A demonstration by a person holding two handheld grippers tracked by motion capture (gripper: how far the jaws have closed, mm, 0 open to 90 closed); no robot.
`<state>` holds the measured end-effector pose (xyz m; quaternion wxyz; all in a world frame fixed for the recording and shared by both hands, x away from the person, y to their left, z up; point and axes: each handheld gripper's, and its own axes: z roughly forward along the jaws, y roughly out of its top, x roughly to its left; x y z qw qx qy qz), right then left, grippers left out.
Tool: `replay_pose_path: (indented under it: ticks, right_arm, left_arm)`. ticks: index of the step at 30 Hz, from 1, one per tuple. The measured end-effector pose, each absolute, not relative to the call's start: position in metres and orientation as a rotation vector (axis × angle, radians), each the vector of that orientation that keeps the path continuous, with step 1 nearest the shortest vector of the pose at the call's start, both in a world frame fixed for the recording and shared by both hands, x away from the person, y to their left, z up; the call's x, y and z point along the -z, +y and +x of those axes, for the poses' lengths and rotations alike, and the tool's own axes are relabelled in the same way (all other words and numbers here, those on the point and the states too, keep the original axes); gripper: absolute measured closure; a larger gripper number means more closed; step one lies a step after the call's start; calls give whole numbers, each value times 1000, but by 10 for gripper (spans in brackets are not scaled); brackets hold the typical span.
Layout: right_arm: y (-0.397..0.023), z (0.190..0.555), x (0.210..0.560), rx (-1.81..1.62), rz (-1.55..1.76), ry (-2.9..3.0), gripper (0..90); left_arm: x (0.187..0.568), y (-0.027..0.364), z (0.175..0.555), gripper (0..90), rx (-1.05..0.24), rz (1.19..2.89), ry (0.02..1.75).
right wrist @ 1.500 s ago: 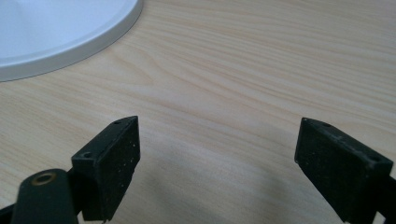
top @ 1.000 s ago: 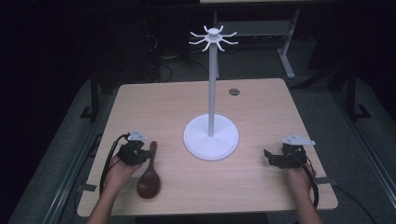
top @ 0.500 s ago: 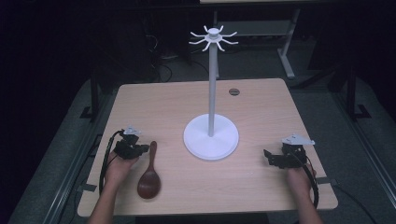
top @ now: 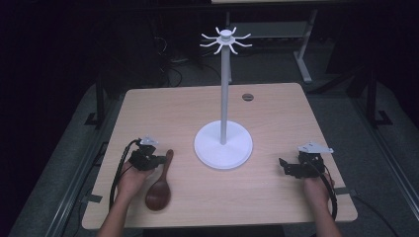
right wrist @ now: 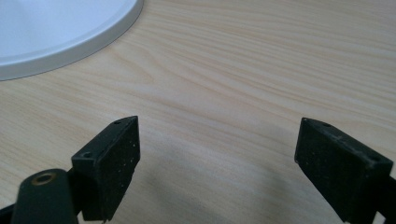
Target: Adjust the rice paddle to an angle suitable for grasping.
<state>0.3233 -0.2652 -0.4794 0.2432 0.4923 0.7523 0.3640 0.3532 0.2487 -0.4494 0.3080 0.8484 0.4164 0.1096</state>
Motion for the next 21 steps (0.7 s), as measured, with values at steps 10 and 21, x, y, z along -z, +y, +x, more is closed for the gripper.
replay_pose_path:
  ticks: [10,21]
  right_arm:
    - [-265,323,479,-997,1345,2055,137]
    - [-265,323,479,-997,1344,2056,137]
  left_arm:
    - [450,226,347,898,-260,2307,1005]
    - [451,208,341,898,-178,2333,926]
